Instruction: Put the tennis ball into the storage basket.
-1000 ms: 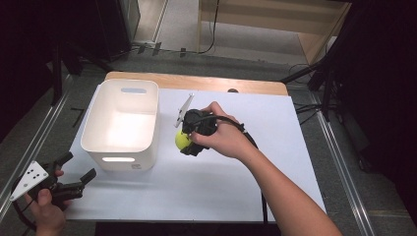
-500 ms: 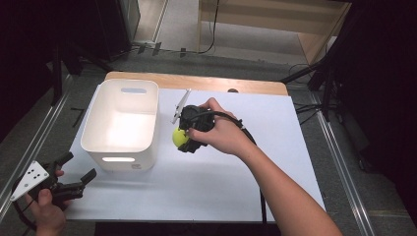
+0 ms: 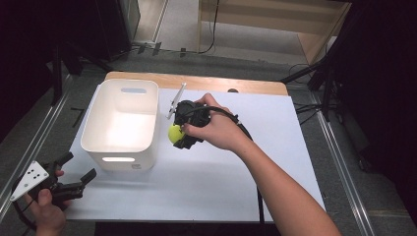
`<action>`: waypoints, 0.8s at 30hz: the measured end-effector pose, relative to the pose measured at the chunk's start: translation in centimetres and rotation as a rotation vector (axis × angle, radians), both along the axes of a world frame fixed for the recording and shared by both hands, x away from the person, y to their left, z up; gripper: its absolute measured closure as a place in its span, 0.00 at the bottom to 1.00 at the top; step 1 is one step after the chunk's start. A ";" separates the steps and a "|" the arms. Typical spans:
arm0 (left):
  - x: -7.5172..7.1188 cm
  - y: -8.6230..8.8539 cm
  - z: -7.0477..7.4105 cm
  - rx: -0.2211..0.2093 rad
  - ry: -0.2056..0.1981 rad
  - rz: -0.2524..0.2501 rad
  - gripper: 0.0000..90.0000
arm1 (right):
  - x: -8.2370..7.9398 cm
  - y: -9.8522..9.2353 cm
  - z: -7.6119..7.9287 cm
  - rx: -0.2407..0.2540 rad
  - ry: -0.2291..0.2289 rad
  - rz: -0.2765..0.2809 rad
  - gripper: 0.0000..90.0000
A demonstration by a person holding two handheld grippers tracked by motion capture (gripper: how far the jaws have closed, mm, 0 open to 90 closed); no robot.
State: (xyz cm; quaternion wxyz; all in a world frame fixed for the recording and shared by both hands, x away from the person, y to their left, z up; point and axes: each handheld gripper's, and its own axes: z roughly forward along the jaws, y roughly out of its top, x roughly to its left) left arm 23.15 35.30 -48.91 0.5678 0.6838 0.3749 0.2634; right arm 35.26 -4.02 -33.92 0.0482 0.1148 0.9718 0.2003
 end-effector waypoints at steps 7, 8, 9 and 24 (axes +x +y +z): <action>0.0 0.0 0.0 0.000 0.000 0.000 0.00 | 0.2 0.7 0.3 0.012 0.001 0.015 0.26; 0.0 0.0 0.0 0.000 0.000 0.000 0.00 | 0.2 0.8 0.4 0.008 0.003 0.015 0.26; 0.0 0.0 0.0 0.000 0.000 0.000 0.00 | 0.2 0.9 0.4 0.011 0.005 0.011 0.26; 0.0 0.0 0.0 0.000 -0.001 -0.002 0.00 | 0.5 2.6 1.3 0.013 -0.013 0.041 0.26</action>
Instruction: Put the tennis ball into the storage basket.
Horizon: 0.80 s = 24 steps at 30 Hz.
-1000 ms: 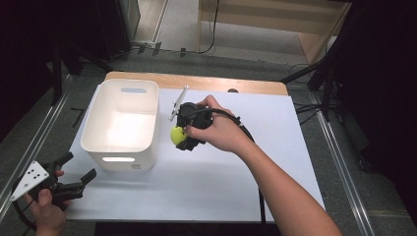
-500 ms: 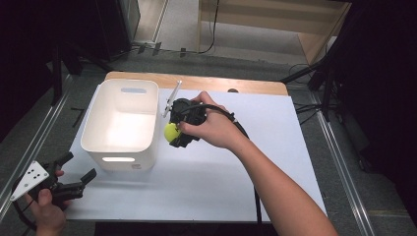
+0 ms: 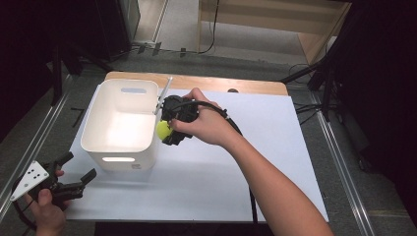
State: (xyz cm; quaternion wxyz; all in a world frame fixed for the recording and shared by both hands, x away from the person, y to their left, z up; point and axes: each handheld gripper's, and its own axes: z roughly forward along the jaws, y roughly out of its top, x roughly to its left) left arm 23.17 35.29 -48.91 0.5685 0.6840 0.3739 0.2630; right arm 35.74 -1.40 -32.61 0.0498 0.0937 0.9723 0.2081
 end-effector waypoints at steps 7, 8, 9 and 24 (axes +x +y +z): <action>0.0 0.0 0.0 0.000 0.001 -0.001 0.00 | 0.2 0.6 0.2 0.006 0.001 0.002 0.26; 0.0 0.0 0.0 0.001 0.001 0.000 0.00 | 0.2 0.6 0.3 0.001 0.001 0.004 0.26; 0.0 0.0 0.0 0.001 0.001 0.000 0.00 | 0.2 0.7 0.3 0.001 0.000 0.003 0.26; -0.1 0.0 0.0 0.003 -0.003 0.000 0.00 | 0.5 2.2 1.5 0.008 -0.016 0.023 0.26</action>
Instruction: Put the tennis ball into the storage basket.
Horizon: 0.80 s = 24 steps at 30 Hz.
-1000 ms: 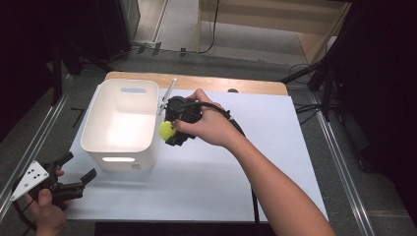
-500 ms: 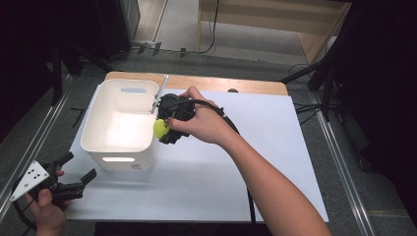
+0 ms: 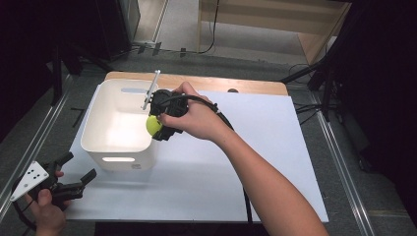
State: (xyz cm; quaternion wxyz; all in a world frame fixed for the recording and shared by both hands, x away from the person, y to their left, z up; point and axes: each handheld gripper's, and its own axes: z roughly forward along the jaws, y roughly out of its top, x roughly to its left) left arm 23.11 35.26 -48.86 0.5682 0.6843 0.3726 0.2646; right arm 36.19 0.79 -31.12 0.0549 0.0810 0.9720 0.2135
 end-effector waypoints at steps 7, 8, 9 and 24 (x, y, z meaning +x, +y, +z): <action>0.0 -0.1 0.0 0.001 -0.002 -0.006 0.00 | 0.2 0.9 0.1 0.009 -0.004 0.015 0.26; 0.0 -0.1 0.0 0.001 -0.002 -0.006 0.00 | 0.1 1.1 0.1 0.011 -0.003 0.010 0.26; 0.0 -0.1 0.0 0.000 -0.002 -0.006 0.00 | 0.1 1.2 0.2 0.006 0.001 0.009 0.26; 0.0 -0.1 0.0 0.001 0.001 -0.006 0.00 | 0.3 3.2 -0.1 0.016 0.007 0.025 0.26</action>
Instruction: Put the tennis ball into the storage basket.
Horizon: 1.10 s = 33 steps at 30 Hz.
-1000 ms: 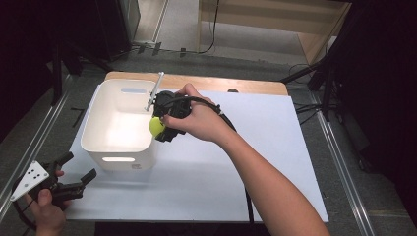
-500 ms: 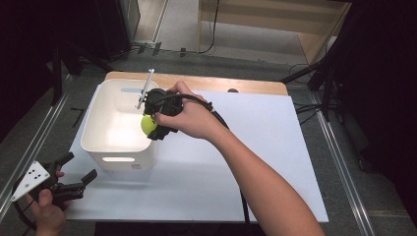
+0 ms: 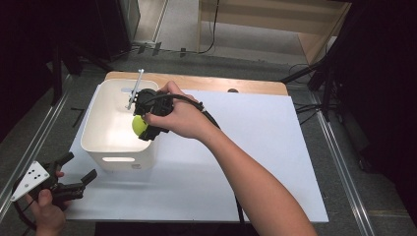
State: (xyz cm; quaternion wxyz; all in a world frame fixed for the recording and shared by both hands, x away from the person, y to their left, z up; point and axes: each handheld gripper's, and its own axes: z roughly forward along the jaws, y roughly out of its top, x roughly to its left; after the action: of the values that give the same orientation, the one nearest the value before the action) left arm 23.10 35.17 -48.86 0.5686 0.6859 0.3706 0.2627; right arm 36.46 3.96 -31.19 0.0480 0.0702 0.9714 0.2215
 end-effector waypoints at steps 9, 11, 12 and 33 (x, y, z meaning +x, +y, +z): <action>0.0 0.0 0.0 -0.001 -0.001 -0.001 0.00 | 0.1 1.0 -0.7 -0.009 0.008 0.010 0.26; 0.0 0.0 0.0 0.000 -0.001 -0.004 0.00 | 0.2 1.1 -0.8 -0.009 0.013 0.007 0.26; 0.1 0.0 0.0 0.000 -0.001 -0.004 0.00 | 0.1 1.2 -0.8 -0.013 0.014 0.001 0.26; 0.1 0.1 0.0 0.000 0.001 -0.004 0.00 | 0.7 2.4 -2.9 -0.043 0.062 0.018 0.26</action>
State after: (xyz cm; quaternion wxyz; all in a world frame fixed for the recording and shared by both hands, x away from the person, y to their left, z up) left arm 23.17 35.24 -48.87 0.5689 0.6866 0.3698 0.2611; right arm 37.12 6.32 -34.10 0.0174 0.0672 0.9776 0.1987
